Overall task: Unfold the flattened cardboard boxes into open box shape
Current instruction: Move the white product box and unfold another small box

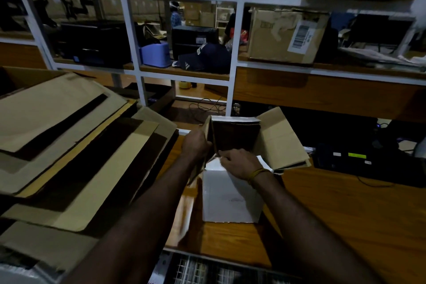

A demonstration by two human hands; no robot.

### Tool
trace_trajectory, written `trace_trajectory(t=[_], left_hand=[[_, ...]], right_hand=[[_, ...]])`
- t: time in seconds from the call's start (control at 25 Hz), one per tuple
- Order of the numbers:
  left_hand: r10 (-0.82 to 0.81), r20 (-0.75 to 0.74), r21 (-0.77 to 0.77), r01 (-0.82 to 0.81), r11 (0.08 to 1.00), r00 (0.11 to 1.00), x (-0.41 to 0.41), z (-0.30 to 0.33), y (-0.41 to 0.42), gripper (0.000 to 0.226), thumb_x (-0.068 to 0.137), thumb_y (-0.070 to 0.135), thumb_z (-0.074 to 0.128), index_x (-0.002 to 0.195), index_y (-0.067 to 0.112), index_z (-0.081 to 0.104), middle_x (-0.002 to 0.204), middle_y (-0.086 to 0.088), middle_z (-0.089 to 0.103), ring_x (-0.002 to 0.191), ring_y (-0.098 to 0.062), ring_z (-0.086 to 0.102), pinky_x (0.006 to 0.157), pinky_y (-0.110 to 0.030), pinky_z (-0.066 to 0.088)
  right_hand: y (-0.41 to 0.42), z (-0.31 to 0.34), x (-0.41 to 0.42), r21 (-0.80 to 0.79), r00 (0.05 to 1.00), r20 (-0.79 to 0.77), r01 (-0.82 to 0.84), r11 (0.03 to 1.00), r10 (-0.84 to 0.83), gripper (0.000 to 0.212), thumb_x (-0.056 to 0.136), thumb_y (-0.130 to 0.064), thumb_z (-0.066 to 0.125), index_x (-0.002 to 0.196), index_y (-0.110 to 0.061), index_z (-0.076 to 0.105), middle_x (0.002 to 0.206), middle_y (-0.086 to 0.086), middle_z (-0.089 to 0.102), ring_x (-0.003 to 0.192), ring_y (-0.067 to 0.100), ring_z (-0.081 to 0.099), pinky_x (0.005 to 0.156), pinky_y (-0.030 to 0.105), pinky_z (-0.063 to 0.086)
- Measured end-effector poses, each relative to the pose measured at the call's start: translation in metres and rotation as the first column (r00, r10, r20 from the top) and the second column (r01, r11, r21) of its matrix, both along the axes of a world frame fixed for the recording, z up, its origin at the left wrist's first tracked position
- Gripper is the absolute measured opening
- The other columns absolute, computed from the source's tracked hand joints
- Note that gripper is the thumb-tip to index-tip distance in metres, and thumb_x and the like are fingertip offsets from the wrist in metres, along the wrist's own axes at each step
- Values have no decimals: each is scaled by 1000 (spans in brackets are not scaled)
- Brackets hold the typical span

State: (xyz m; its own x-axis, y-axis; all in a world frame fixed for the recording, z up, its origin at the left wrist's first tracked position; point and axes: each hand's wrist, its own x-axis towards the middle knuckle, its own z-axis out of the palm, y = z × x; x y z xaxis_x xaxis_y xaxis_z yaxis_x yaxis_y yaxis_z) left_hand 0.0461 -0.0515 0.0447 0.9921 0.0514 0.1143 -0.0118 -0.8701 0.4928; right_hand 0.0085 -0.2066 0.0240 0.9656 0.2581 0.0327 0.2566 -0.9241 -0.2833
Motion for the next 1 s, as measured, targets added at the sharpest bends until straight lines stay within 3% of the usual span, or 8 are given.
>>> trace_trajectory(t=[0.16,0.24,0.36,0.44,0.64,0.76,0.92,1.0], left_hand=[[-56,160,176,27,984,985,-3,-5,-10,12,94,20,58,103,14,64,87,-1,59,74,-14,51,55,-24,33],[-168,162,267,120,956,972,3,-6,-10,30,96,20,54,126,17,61,113,-4,65,88,-19,60,62,-30,44],[-289,-51,398,285,872,956,25,-7,-11,62,98,24,52,155,24,27,159,-2,30,132,-35,44,91,-45,50],[-287,-182,453,339,824,940,38,-9,-13,76,97,32,54,158,28,8,166,0,6,147,-40,18,108,-58,37],[-270,-95,542,277,793,958,57,-13,-21,94,93,43,60,157,31,-9,164,0,-17,144,-44,18,104,-60,39],[-239,-58,555,230,799,969,73,-12,-24,106,88,41,68,155,32,-15,161,0,-29,140,-44,27,97,-54,46],[-255,-67,544,249,801,965,98,-10,-26,103,91,27,66,155,33,-14,160,-1,-31,132,-43,35,91,-52,49],[-262,-84,558,263,787,961,111,-10,-27,99,92,22,63,156,30,-13,161,-2,-29,127,-44,40,87,-50,52]], right_hand=[[-16,5,17,-39,994,-104,32,999,-36,44,103,-39,35,132,-17,60,140,11,56,122,33,54,101,40,45],[-22,8,26,-38,992,-119,42,998,-46,49,105,-36,33,146,-13,45,154,14,38,138,33,38,113,38,33],[-26,8,41,-47,981,-184,61,997,-69,57,106,-37,31,157,-16,17,166,8,2,151,31,7,121,39,12],[-27,5,51,-54,980,-175,87,995,-96,62,105,-38,33,158,-19,9,165,4,-8,152,29,3,123,42,12],[-29,-3,75,-49,978,3,207,977,-207,77,100,-39,48,158,-24,0,162,3,-24,149,35,14,119,45,26],[-31,-5,91,-35,961,78,267,963,-264,86,97,-35,56,158,-27,-5,159,4,-31,150,38,5,119,46,27],[-36,-1,122,-126,964,98,258,958,-247,87,96,-31,59,158,-27,-2,162,5,-25,133,38,45,100,42,47],[-39,-4,140,-190,964,106,262,946,-246,87,95,-32,60,158,-24,1,163,5,-21,131,37,47,97,42,47]])
